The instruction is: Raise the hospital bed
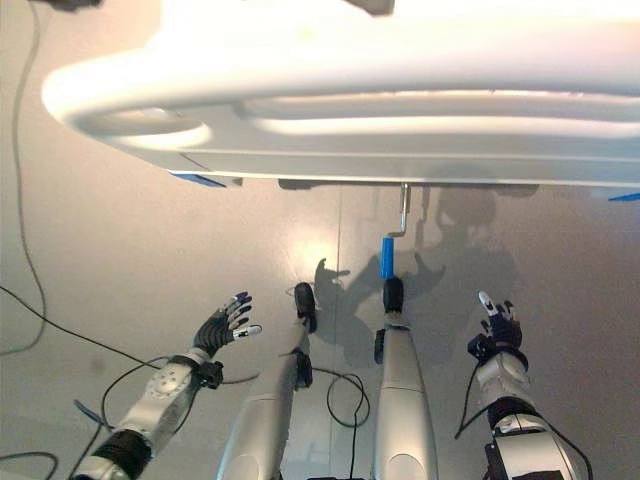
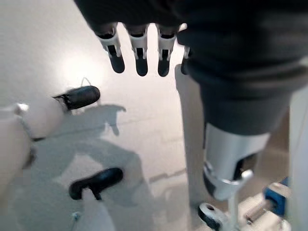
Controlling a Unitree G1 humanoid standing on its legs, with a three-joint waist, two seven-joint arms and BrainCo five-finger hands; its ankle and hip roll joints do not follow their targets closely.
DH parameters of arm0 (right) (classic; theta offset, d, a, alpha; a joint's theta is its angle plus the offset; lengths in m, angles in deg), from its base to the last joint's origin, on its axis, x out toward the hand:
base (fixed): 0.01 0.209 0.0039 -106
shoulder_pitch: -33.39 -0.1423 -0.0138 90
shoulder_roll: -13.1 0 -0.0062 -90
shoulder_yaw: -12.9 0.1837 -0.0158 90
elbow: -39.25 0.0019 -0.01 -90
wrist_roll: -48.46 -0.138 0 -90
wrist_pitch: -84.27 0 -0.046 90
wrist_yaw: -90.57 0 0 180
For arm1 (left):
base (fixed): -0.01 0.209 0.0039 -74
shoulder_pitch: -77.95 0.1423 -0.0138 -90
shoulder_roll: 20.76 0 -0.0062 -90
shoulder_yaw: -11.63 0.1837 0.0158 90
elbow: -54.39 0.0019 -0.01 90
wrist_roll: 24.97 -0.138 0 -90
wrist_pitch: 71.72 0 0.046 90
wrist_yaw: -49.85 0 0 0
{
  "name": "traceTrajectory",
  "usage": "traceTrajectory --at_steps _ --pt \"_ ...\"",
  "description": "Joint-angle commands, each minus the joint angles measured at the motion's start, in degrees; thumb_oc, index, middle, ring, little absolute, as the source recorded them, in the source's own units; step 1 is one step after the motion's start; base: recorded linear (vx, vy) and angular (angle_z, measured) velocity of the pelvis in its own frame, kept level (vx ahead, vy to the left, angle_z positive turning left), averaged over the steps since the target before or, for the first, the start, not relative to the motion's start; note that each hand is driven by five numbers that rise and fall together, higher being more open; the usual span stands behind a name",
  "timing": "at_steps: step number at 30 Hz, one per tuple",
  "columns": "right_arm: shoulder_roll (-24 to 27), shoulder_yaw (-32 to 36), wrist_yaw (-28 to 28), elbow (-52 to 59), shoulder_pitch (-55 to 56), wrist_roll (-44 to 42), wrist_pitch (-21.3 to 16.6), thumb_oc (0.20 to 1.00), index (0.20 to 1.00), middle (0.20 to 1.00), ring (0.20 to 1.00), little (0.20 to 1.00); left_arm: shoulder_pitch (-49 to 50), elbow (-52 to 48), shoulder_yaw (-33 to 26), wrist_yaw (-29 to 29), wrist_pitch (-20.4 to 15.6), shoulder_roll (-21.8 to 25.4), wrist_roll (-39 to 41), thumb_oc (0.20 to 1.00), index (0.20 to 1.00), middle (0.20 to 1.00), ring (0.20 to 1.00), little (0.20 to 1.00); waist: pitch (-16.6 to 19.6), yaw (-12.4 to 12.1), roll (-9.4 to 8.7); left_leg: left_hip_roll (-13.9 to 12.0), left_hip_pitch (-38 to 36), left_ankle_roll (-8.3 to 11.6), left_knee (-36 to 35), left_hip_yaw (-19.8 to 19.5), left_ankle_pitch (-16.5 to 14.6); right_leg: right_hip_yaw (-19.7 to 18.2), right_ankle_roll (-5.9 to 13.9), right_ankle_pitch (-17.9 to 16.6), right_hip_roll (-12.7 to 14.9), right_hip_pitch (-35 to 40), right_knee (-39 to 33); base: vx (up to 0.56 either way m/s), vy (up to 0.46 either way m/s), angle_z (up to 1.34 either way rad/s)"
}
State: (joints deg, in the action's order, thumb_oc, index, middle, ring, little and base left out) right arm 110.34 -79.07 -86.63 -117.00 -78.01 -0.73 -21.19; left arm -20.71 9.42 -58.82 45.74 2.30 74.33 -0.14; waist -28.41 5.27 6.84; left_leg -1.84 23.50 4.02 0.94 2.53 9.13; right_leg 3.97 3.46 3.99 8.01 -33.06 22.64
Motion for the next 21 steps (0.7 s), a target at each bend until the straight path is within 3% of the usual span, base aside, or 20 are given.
traceTrajectory --at_steps 1,10,17,21 --pt "1.88 0.94 0.05 0.62 2.19 2.71 0.27 1.000 1.000 1.000 1.000 1.000 -1.41 5.48 -2.32 2.08 -0.76 -0.12 -6.17 1.000 1.000 1.000 1.000 1.000 -1.11 0.80 -0.47 -0.11 -4.94 1.52 5.47 -0.77 -5.61 2.67 5.11 -4.89 -1.44 10.00 -9.54 0.05 -0.008 0.09" --pt "-1.30 -4.17 -1.60 0.15 9.31 15.36 3.68 1.000 1.000 1.000 1.000 1.000 2.70 13.22 -4.42 2.53 0.25 -2.22 -12.33 1.000 1.000 1.000 1.000 1.000 8.47 -0.37 -2.96 -0.76 -14.39 1.32 2.28 -1.42 -6.58 3.60 5.43 -5.25 -1.44 21.22 -15.21 0.08 0.004 0.03" --pt "-4.22 -8.58 -1.28 -1.93 14.05 29.82 6.31 1.000 1.000 1.000 1.000 1.000 4.46 17.72 -5.96 3.70 1.29 -3.34 -17.67 1.000 1.000 1.000 1.000 1.000 17.49 -1.25 -5.30 -0.94 -22.13 1.09 -2.02 -1.36 -7.04 4.38 6.03 -6.61 -1.30 29.52 -20.97 0.10 0.029 0.07" --pt "-5.76 -10.02 -1.92 -2.35 17.53 34.32 7.14 1.000 1.000 1.000 1.000 1.000 5.30 19.21 -7.52 4.32 1.65 -3.95 -19.05 1.000 1.000 1.000 1.000 1.000 20.69 -1.49 -6.66 -0.98 -25.74 0.76 -3.87 -0.97 -7.46 4.52 6.14 -6.68 -1.35 33.11 -22.61 0.07 0.038 0.01"
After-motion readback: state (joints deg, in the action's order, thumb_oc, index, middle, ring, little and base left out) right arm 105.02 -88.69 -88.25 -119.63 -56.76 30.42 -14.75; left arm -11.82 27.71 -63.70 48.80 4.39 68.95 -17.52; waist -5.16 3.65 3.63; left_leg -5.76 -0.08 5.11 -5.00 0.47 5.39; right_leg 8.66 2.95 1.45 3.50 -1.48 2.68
